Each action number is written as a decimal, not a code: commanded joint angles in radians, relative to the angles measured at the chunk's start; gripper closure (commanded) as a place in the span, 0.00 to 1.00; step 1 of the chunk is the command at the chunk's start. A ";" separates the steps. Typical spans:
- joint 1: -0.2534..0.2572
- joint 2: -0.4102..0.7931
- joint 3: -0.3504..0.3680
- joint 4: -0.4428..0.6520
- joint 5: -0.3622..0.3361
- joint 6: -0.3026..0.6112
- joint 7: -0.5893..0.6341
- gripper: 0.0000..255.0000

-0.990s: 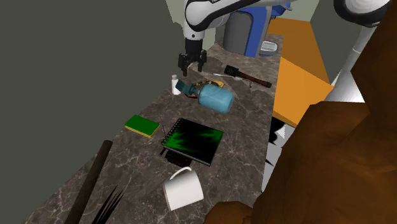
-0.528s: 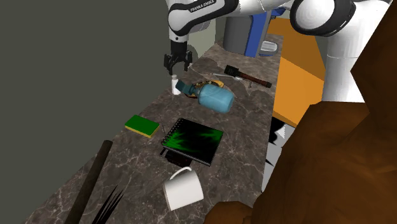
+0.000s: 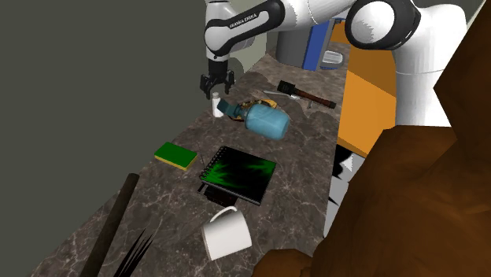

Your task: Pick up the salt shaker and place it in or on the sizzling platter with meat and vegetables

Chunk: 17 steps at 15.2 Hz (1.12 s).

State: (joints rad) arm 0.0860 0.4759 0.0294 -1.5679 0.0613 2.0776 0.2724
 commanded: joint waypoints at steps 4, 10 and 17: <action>-0.001 0.006 0.000 -0.012 0.001 0.019 -0.003 0.00; -0.001 0.006 0.000 -0.012 0.001 0.019 -0.003 1.00; -0.001 0.006 0.000 -0.012 0.001 0.019 -0.003 1.00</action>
State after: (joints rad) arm 0.0851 0.4813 0.0292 -1.5801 0.0620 2.0963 0.2698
